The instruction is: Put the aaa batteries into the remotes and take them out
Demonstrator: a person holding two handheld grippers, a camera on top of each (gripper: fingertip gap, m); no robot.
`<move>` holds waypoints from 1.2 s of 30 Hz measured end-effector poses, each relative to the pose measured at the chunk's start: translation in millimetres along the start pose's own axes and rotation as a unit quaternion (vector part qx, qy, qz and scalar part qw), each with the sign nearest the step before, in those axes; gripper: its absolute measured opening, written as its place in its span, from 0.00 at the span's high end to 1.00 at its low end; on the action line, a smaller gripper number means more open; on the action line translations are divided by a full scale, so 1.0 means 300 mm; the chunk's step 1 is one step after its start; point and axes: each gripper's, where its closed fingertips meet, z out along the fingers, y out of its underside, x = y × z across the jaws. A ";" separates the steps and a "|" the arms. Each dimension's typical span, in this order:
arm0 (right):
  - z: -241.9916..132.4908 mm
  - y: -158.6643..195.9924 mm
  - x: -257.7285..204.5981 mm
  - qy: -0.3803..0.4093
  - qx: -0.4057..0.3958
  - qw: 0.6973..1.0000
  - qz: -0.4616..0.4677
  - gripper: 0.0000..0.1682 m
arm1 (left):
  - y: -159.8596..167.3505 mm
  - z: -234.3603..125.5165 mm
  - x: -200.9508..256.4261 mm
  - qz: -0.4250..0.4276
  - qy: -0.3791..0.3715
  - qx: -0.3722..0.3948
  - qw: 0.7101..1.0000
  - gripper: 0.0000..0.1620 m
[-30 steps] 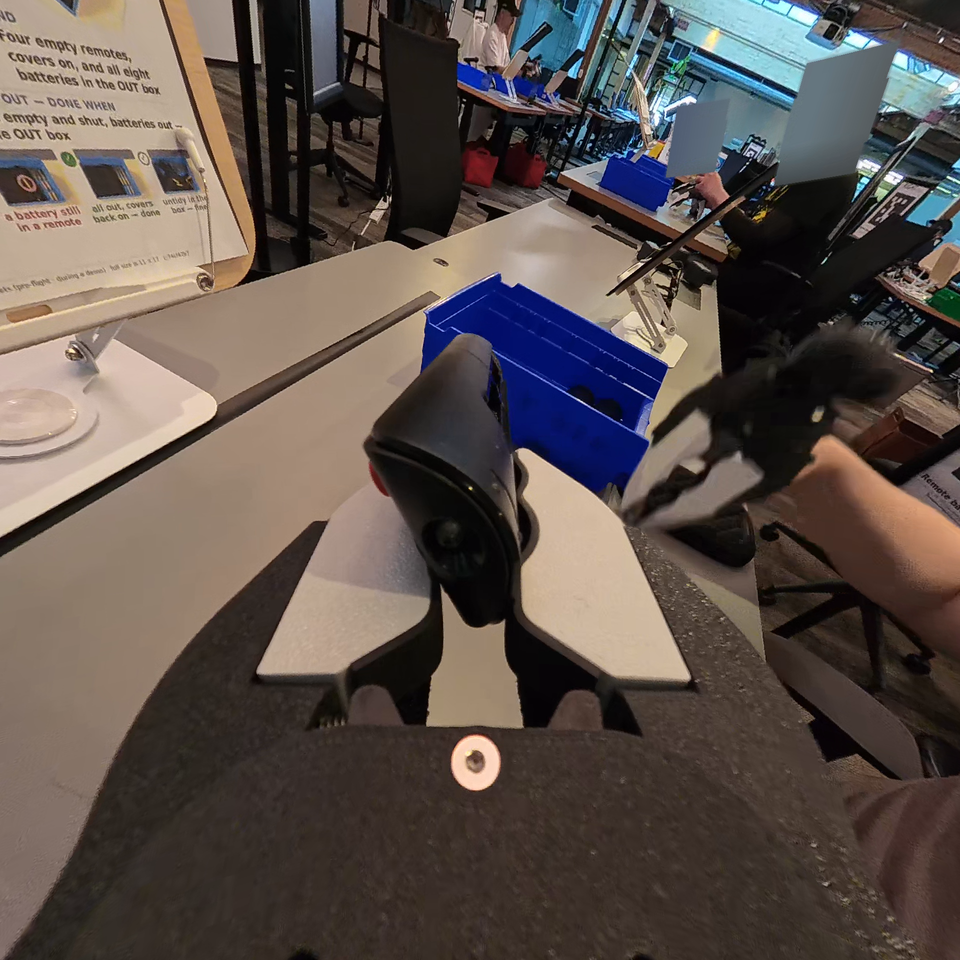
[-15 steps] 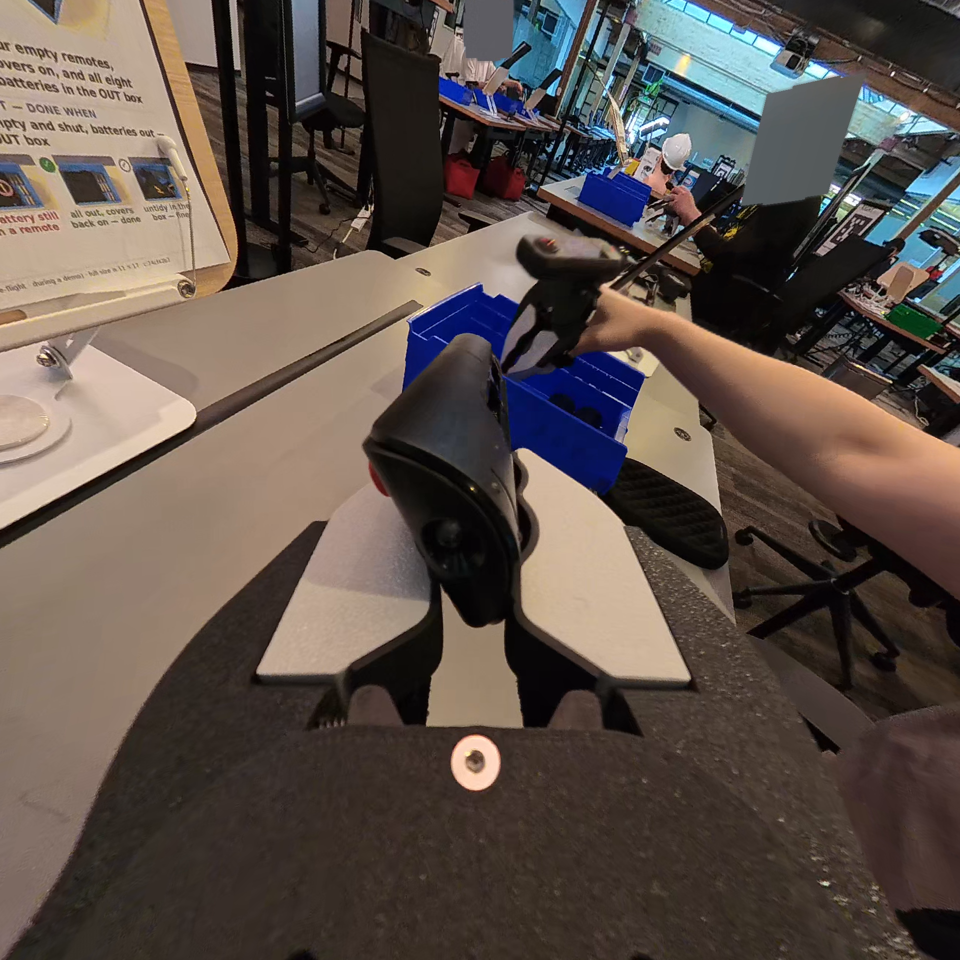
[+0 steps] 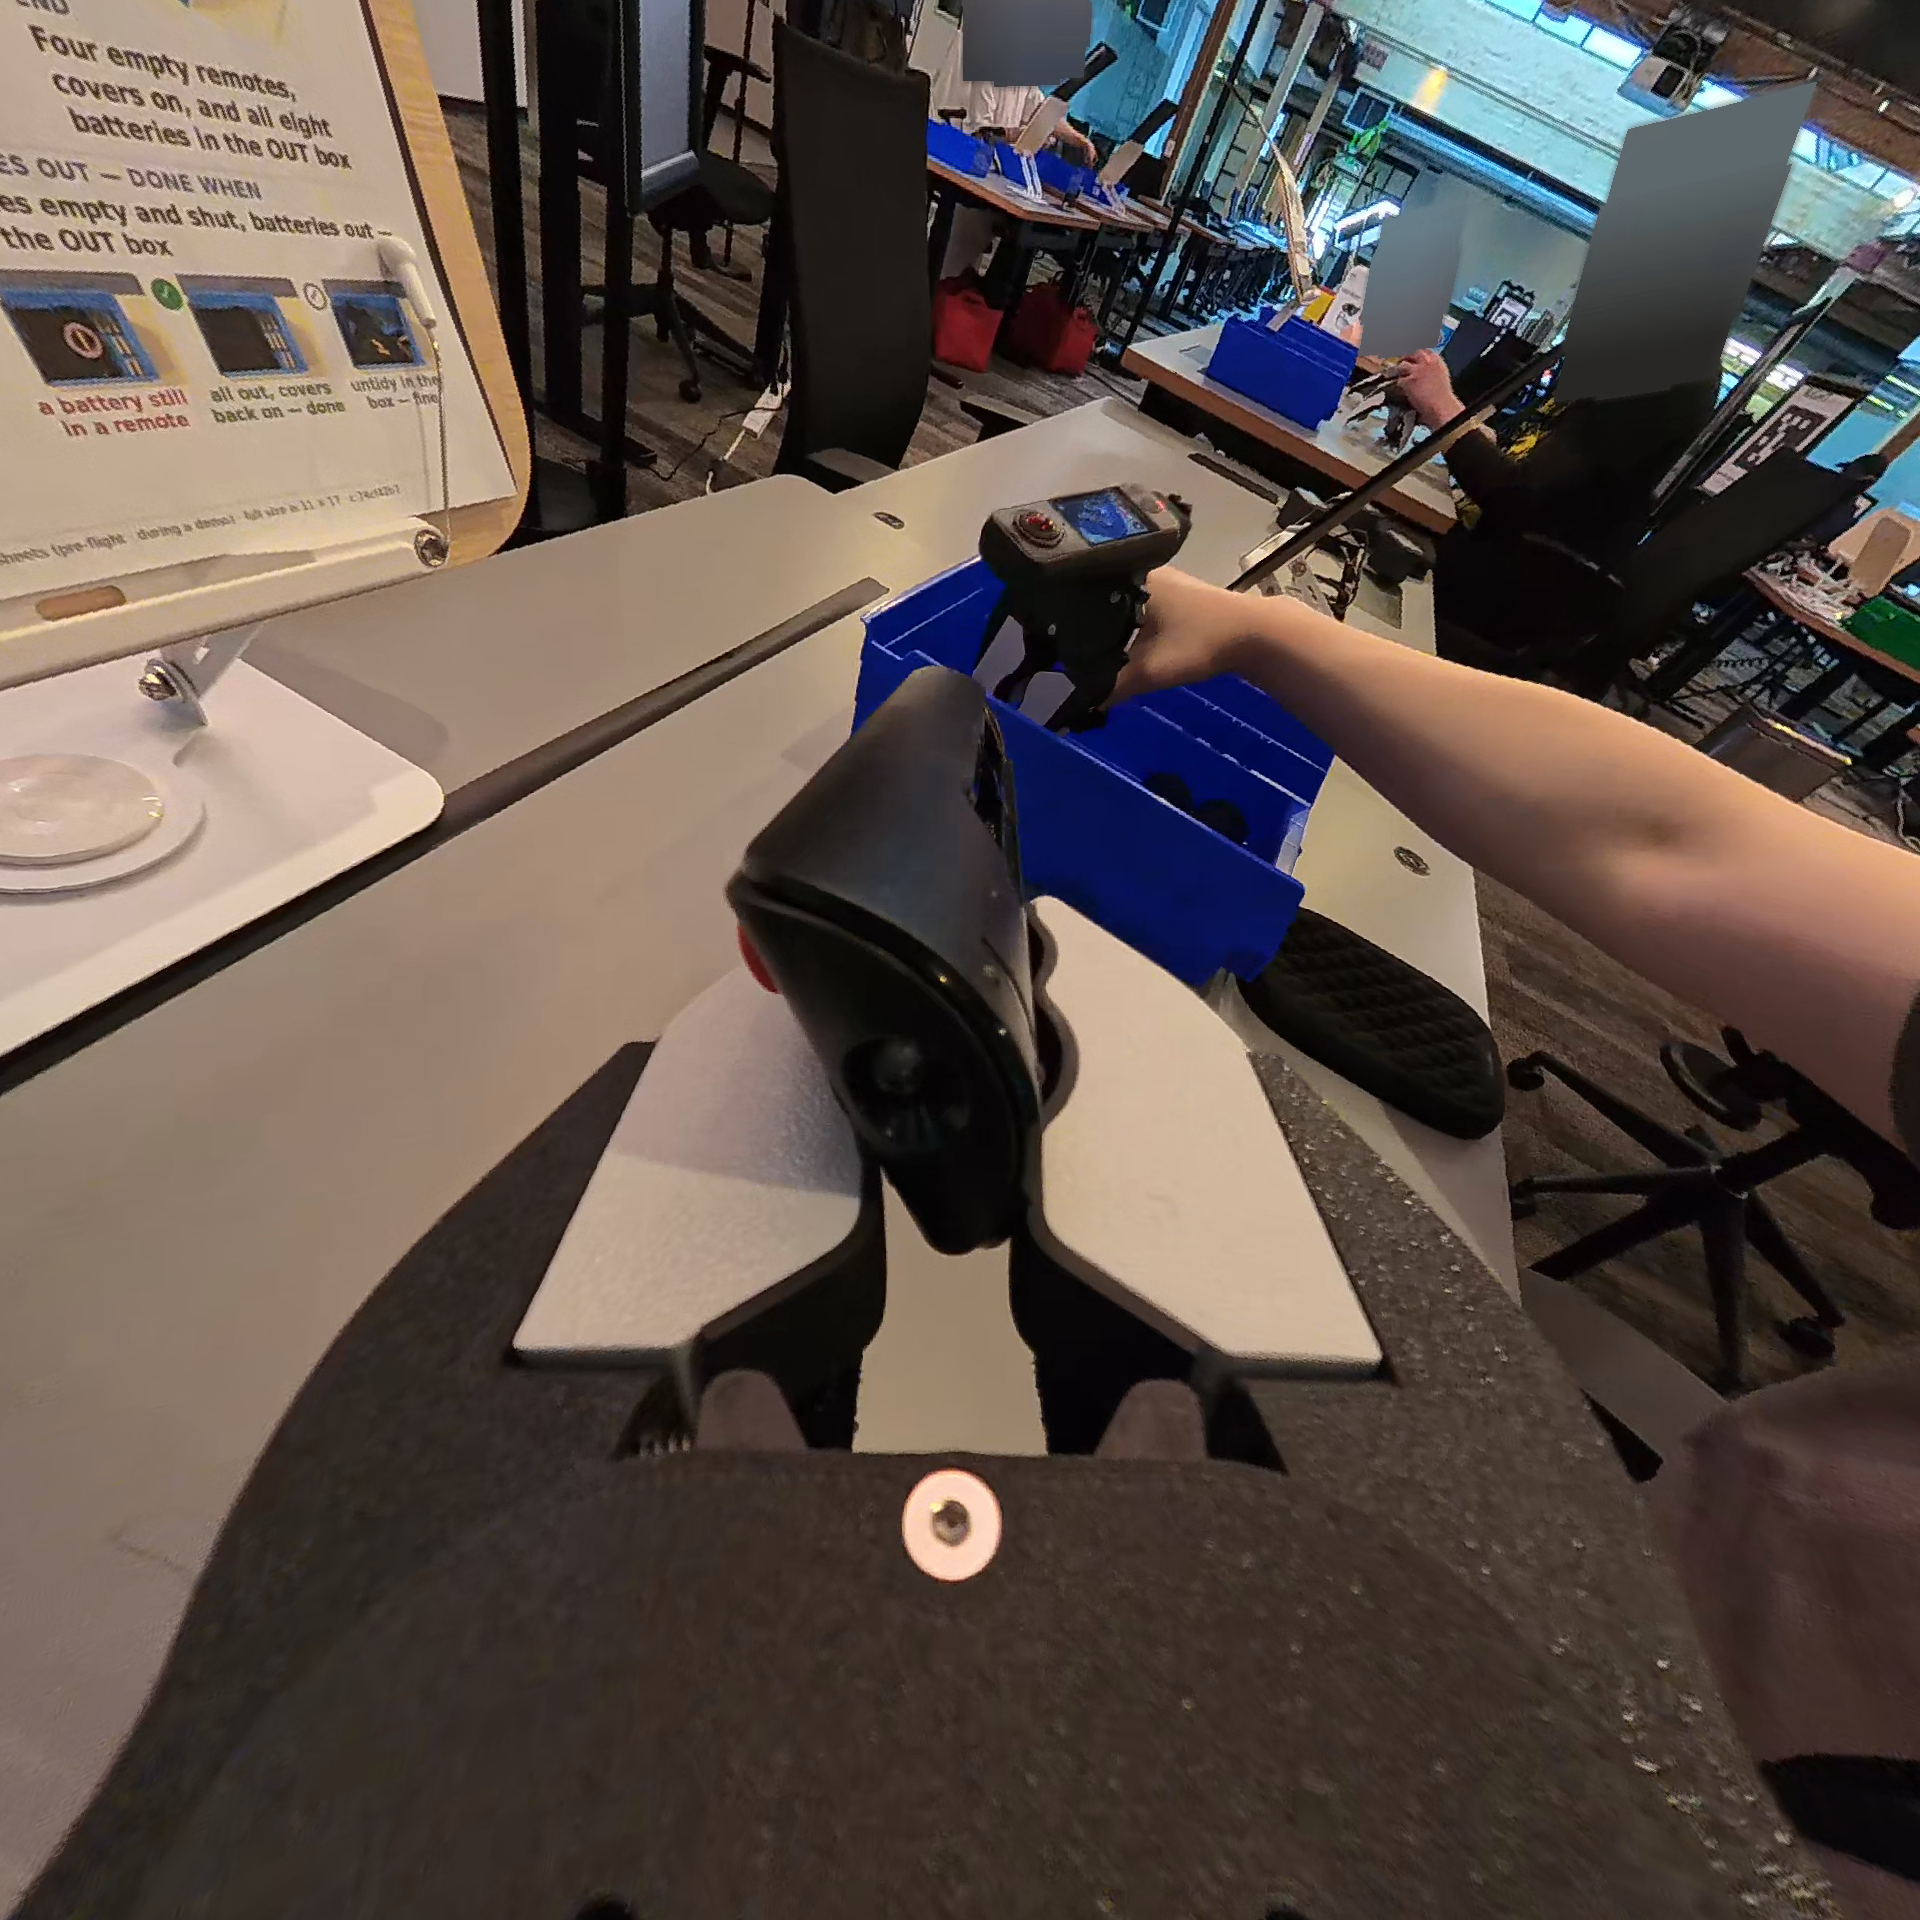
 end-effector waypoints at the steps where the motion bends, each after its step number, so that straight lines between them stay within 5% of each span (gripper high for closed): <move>1: 0.004 0.003 0.003 0.001 -0.002 1.000 -0.004 0.92 | 0.000 0.000 -0.002 0.000 -0.001 0.000 1.000 0.85; 9: -0.006 0.011 0.047 0.037 -0.008 0.999 -0.025 0.89 | 0.002 0.001 0.000 0.004 -0.004 -0.003 1.000 0.85; 13: -0.146 -0.008 0.096 0.107 0.016 0.994 -0.028 0.90 | -0.008 -0.011 0.001 0.005 -0.005 0.003 1.000 0.85; 19: -0.540 -0.168 0.049 0.223 0.241 0.944 0.023 0.88 | -0.019 -0.028 -0.016 -0.002 -0.008 0.013 1.000 0.85; 24: -0.660 -0.349 -0.209 0.182 0.387 0.902 0.051 0.81 | -0.017 -0.041 -0.047 -0.010 -0.018 0.016 1.000 0.85; 30: -0.358 -0.534 -0.462 0.142 0.305 0.939 0.077 0.76 | -0.009 -0.054 -0.078 -0.015 -0.030 0.013 0.999 0.85; 36: 0.010 -0.577 -0.492 0.080 0.173 0.977 0.097 0.75 | -0.006 -0.068 -0.082 -0.018 -0.025 0.011 0.999 0.85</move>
